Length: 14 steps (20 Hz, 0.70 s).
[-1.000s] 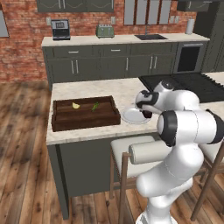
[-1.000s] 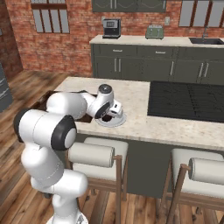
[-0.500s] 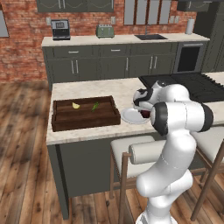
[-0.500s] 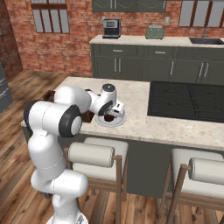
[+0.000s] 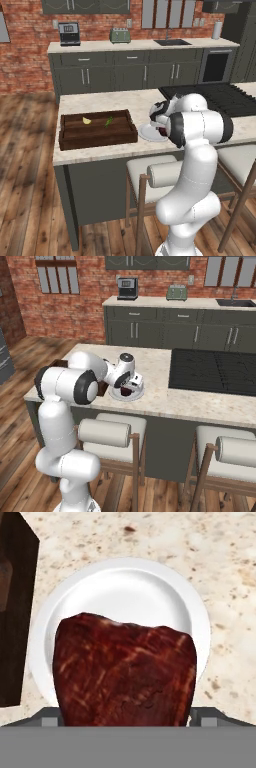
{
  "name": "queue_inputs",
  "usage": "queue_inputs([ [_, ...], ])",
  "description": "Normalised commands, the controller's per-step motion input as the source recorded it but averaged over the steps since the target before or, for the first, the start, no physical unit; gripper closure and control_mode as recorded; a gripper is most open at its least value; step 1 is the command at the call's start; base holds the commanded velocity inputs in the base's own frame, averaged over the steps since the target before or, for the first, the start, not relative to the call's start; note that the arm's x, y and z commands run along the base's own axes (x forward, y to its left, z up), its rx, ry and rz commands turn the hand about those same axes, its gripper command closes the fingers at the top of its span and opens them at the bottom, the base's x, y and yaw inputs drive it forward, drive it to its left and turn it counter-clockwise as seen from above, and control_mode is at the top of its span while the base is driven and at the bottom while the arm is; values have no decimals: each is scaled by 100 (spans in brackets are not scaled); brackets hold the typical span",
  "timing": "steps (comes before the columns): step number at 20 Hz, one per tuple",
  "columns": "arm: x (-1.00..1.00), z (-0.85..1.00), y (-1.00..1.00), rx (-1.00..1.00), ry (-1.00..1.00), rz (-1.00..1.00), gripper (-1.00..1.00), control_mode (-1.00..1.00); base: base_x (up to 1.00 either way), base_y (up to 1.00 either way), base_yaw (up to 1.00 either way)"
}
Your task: Create a steak meal by picking up the steak and asparagus from the tray and placing them on the plate. Leave the lemon wedge on the tray.
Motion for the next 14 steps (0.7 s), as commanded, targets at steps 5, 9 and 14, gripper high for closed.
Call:
queue_inputs([
  [5,28,-22,0,0,2,0,100,-100,0,0,0],
  [9,33,-17,0,0,4,0,100,-100,0,0,0],
  [14,28,-20,0,0,4,0,100,-100,0,0,0],
])
